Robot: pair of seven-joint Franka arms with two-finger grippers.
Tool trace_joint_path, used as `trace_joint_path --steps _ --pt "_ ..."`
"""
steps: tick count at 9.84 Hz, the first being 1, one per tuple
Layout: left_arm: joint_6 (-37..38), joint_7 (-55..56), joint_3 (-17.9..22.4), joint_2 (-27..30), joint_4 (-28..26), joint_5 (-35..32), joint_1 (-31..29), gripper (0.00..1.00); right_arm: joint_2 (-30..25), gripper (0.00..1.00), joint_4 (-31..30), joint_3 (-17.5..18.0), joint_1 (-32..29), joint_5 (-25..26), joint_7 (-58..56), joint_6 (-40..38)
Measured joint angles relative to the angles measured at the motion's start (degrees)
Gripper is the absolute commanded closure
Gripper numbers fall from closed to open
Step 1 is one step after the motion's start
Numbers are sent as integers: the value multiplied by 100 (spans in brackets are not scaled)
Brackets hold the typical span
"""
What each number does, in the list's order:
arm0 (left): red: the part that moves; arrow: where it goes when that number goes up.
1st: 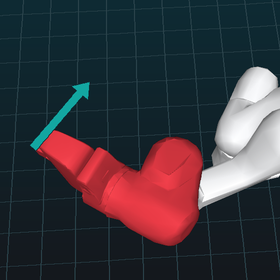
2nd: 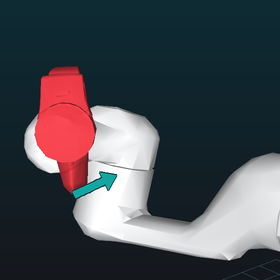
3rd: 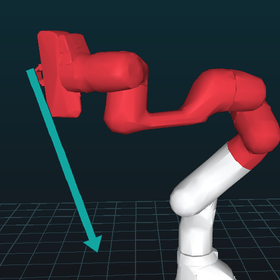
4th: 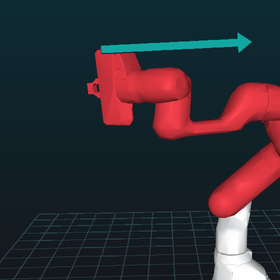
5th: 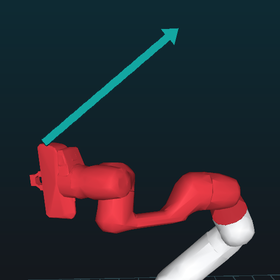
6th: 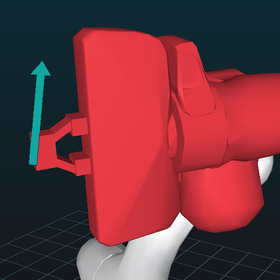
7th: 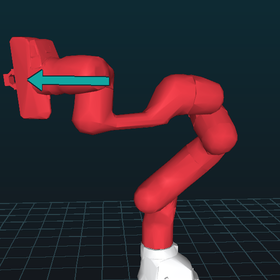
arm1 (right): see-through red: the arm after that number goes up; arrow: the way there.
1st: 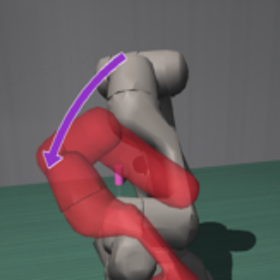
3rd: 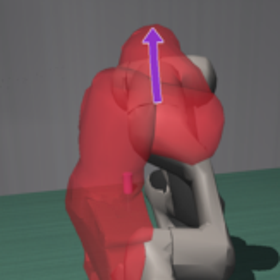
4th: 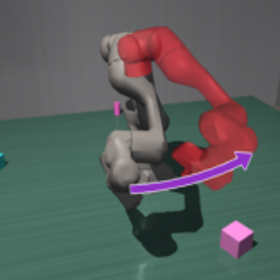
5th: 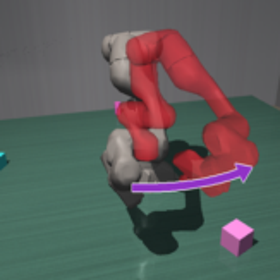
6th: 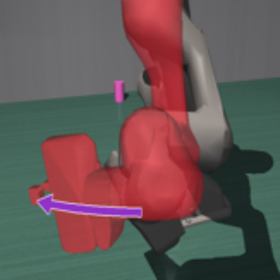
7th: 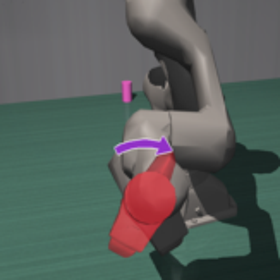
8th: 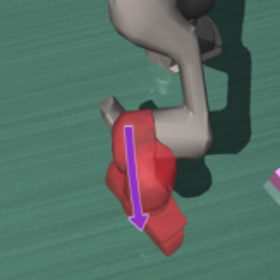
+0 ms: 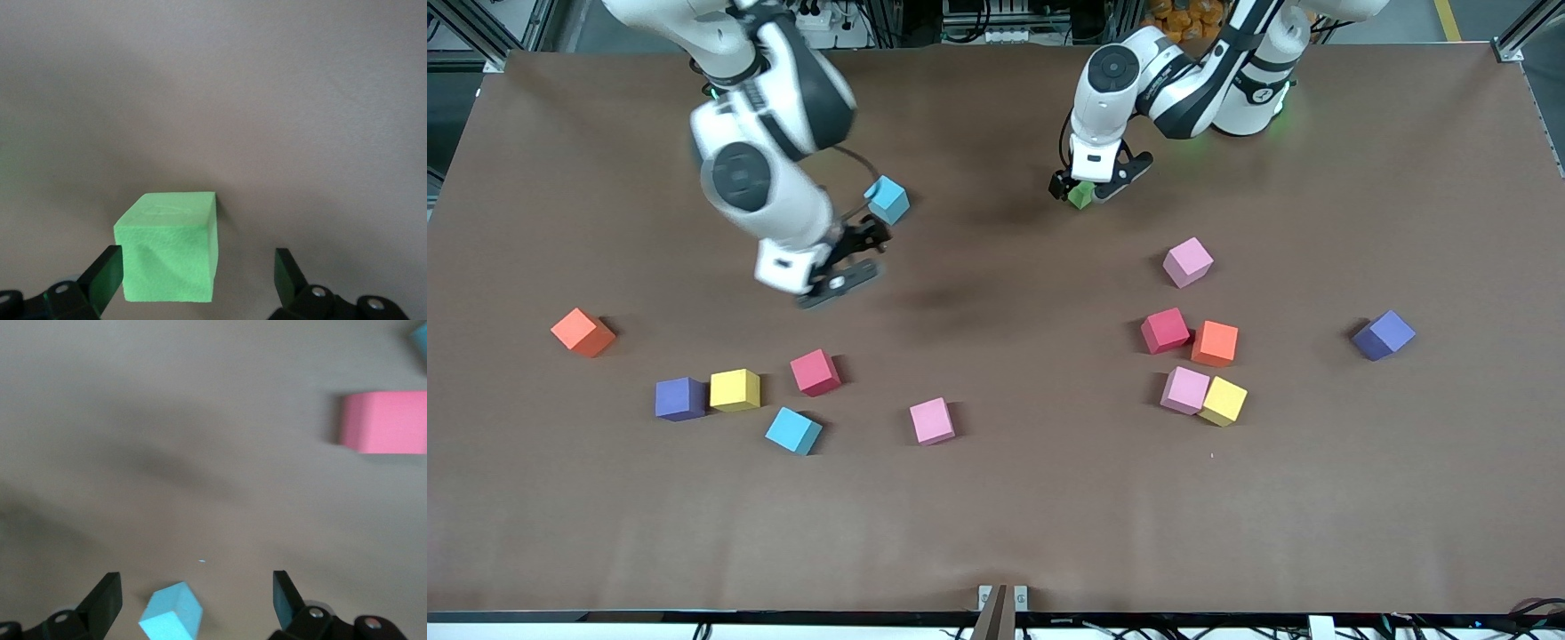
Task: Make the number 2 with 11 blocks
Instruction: 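Grasp the green cube with the left gripper while the right gripper grasps the cyan cube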
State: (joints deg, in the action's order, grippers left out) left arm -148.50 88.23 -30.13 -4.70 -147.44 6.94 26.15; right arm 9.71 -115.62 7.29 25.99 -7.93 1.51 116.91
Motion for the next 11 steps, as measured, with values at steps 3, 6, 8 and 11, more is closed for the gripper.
trace_joint_path --steps 3,6,8,11 --pt "-1 52 -79 -31 -65 0 -126 0 -24 0 -550 1 992 307 14 344" --pt "-183 73 -112 -165 -107 0 -185 0 -173 0 -1536 2 1456 749 -52 1385" --pt "-364 139 -128 -340 -118 0 -197 0 -473 0 -2071 -23 1455 877 -222 1496" --pt "-377 150 -233 -392 -206 0 -207 0 -865 0 -2692 -31 1455 915 -258 1534"
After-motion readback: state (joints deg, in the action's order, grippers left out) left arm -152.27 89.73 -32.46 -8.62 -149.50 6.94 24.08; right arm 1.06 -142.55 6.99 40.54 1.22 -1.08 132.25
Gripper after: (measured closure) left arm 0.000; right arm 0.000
